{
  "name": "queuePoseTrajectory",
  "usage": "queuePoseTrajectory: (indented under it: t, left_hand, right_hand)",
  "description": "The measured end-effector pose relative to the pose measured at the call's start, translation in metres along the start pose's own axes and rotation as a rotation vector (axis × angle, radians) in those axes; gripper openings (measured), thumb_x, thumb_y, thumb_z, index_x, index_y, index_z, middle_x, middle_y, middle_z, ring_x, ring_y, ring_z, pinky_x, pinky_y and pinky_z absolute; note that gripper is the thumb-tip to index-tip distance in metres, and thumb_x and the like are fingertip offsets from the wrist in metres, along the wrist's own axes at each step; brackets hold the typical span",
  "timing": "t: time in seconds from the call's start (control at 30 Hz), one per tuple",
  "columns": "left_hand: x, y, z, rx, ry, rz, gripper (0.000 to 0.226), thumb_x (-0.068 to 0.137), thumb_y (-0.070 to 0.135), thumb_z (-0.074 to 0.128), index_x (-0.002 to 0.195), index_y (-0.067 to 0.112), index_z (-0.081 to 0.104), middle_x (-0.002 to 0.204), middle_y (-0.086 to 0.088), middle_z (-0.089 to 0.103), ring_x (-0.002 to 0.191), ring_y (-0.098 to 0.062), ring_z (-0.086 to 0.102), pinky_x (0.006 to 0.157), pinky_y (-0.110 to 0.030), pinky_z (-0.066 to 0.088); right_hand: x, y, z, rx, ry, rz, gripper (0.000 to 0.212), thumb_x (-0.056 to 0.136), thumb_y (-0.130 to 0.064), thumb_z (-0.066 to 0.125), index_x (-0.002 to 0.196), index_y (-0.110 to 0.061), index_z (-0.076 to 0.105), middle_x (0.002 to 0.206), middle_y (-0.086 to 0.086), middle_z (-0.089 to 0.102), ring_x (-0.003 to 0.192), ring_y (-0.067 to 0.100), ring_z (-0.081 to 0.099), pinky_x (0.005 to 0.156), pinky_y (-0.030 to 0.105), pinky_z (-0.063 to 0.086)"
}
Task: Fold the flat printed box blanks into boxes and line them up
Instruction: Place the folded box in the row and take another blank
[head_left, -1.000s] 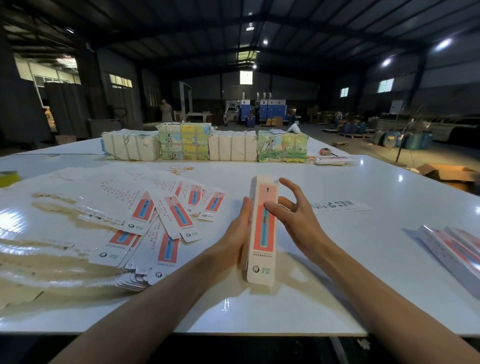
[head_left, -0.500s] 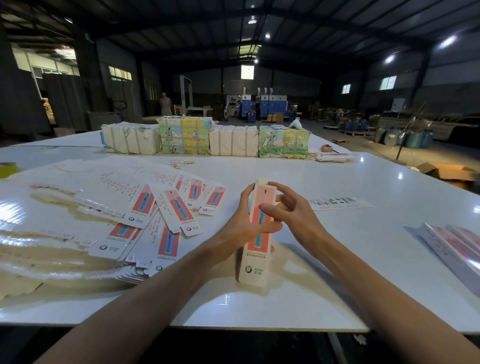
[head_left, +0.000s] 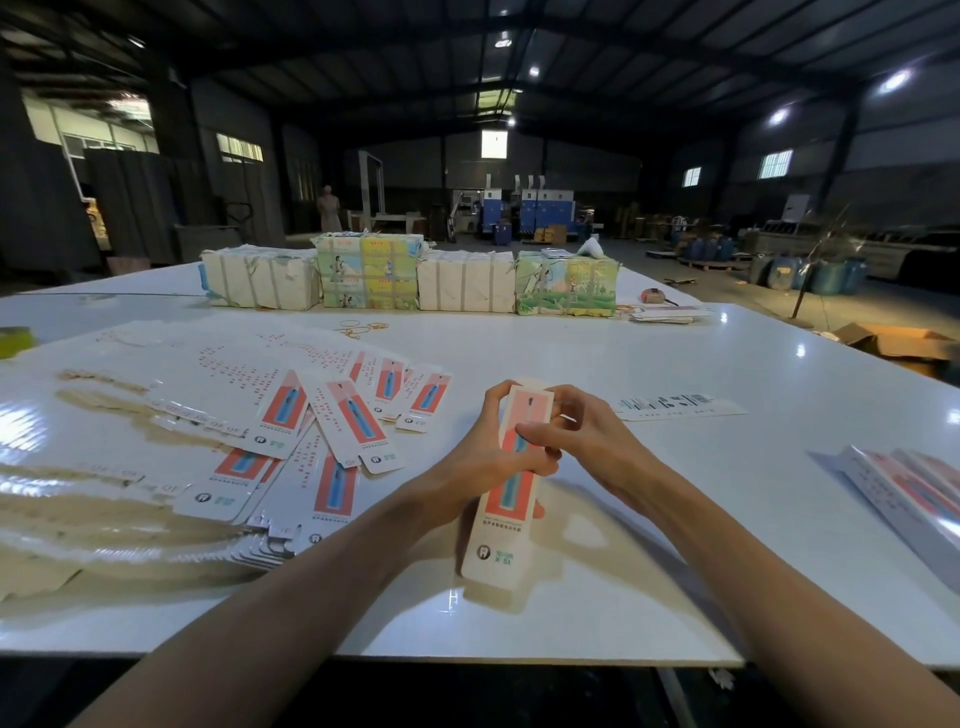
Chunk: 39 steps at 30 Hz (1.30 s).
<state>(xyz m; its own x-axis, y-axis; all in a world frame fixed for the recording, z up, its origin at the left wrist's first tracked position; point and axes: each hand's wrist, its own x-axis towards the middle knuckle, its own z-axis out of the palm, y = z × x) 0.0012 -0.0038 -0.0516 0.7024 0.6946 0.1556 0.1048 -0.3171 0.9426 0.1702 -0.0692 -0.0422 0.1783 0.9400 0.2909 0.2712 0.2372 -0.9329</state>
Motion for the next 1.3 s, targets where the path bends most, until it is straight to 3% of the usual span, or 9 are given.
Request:
queuePoseTrajectory:
  t: [0.1,0.2,0.33,0.43,0.53,0.8,1.03,1.2,1.3]
  left_hand:
    - [-0.001,0.003,-0.001,-0.099,-0.064,-0.059,0.089,0.086,0.014,0.082,0.147,0.048,0.026,0.129,-0.008,0.062,0.090,-0.034,0.079,0.071,-0.040,0.065]
    - [0.000,0.003,-0.001,-0.108,-0.045,-0.087,0.093,0.084,0.013,0.082,0.148,0.052,0.028,0.130,-0.008,0.063,0.089,-0.033,0.079,0.067,-0.040,0.064]
    - [-0.001,0.002,-0.004,-0.078,-0.021,-0.102,0.086,0.085,0.016,0.082,0.140,0.060,0.032,0.119,-0.009,0.066,0.079,-0.030,0.079,0.064,-0.039,0.064]
    - [-0.003,0.004,-0.005,0.007,-0.075,-0.091,0.087,0.085,0.023,0.082,0.135,0.068,0.027,0.120,-0.001,0.062,0.078,-0.027,0.080,0.061,-0.033,0.062]
    - [-0.005,0.005,-0.004,0.031,-0.138,-0.096,0.090,0.081,0.023,0.082,0.138,0.067,0.027,0.121,-0.004,0.062,0.079,-0.029,0.079,0.064,-0.037,0.063]
    - [-0.005,0.004,-0.001,-0.012,-0.087,-0.040,0.090,0.083,0.021,0.082,0.123,0.078,0.025,0.117,0.001,0.063,0.075,-0.028,0.080,0.059,-0.031,0.062]
    - [-0.001,0.002,0.000,-0.011,-0.022,-0.017,0.091,0.082,0.021,0.082,0.119,0.080,0.024,0.117,0.000,0.066,0.074,-0.029,0.080,0.058,-0.033,0.062]
    - [-0.001,0.000,-0.001,-0.024,-0.039,-0.026,0.093,0.081,0.023,0.084,0.123,0.080,0.023,0.103,0.005,0.073,0.077,-0.033,0.080,0.060,-0.037,0.064]
    - [-0.002,0.000,-0.001,-0.015,-0.050,-0.025,0.095,0.081,0.021,0.084,0.119,0.083,0.023,0.110,0.003,0.071,0.076,-0.033,0.080,0.060,-0.036,0.063]
  right_hand:
    - [0.002,0.002,0.000,-0.049,0.017,0.015,0.035,0.087,-0.029,0.087,0.113,-0.017,0.068,0.096,-0.002,0.077,0.089,0.024,0.076,0.074,0.026,0.062]
    - [0.003,0.003,-0.002,-0.059,0.015,0.022,0.035,0.088,-0.034,0.086,0.114,-0.017,0.068,0.096,0.000,0.078,0.079,0.014,0.073,0.070,0.020,0.057]
    - [0.002,-0.001,-0.005,0.136,0.017,0.024,0.040,0.099,-0.049,0.071,0.121,-0.017,0.066,0.098,0.011,0.078,0.073,0.025,0.069,0.070,0.028,0.058]
    - [0.004,-0.003,-0.007,0.209,0.137,0.057,0.035,0.105,-0.047,0.061,0.125,-0.019,0.061,0.091,0.013,0.078,0.062,0.027,0.066,0.061,0.032,0.057]
    - [0.007,-0.001,-0.009,0.137,0.169,0.078,0.025,0.109,-0.028,0.058,0.126,-0.011,0.064,0.085,0.016,0.076,0.058,0.028,0.063,0.056,0.035,0.054]
    - [0.004,-0.006,-0.012,-0.022,0.221,-0.161,0.020,0.107,-0.007,0.057,0.111,-0.011,0.075,0.100,0.006,0.079,0.092,0.026,0.078,0.072,0.032,0.064]
    - [0.001,-0.015,-0.012,0.320,0.069,0.017,0.033,0.108,-0.033,0.058,0.108,-0.014,0.085,0.113,0.016,0.079,0.107,0.030,0.077,0.081,0.035,0.064]
    - [0.001,-0.018,-0.011,0.383,0.110,0.087,0.025,0.105,-0.024,0.065,0.104,-0.010,0.085,0.111,0.017,0.079,0.104,0.031,0.077,0.075,0.033,0.065]
    - [0.002,-0.019,-0.012,0.420,0.134,0.132,0.021,0.103,-0.017,0.067,0.102,-0.007,0.085,0.111,0.017,0.080,0.101,0.031,0.078,0.073,0.033,0.066]
